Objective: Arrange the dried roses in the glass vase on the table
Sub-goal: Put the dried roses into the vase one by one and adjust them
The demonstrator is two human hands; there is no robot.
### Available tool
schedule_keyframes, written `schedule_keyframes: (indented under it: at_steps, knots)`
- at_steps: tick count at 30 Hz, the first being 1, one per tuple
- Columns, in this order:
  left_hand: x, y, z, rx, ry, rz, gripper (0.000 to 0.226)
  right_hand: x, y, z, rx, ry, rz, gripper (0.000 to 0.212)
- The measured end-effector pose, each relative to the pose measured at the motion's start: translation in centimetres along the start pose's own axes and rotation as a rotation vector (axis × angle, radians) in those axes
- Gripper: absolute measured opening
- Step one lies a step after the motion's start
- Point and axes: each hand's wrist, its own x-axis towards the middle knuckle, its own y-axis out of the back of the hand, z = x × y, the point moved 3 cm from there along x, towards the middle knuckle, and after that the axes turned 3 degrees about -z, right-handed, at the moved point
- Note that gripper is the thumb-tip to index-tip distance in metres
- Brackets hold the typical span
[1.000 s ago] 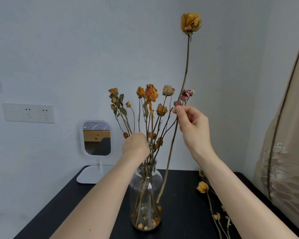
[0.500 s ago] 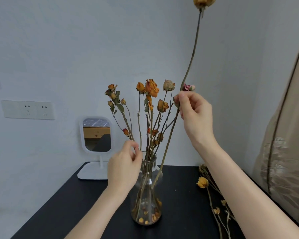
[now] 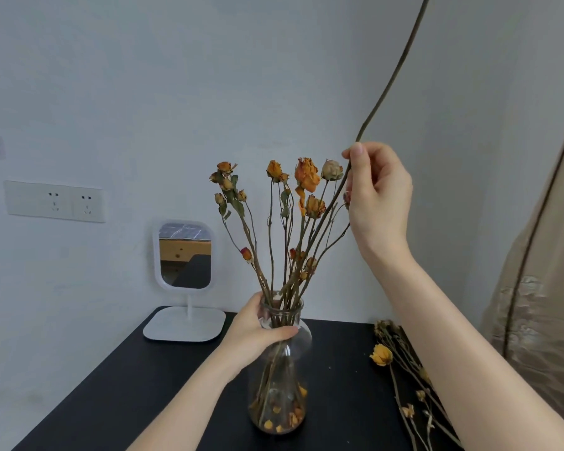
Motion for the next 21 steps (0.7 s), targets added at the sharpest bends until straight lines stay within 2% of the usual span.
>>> schedule_keyframes:
  at_steps: [13, 21]
  knots:
    - [-1.1, -2.2, 0.9, 0.086, -0.029, 0.268, 0.058, -3.0, -1.2, 2.2, -0.176, 0.025, -0.164, 0.017]
    - [-1.4, -3.4, 1.5, 0.154, -0.026, 0.409, 0.063, -3.1, 0.5, 2.4, -0.185, 0.025, -0.101, 0.018]
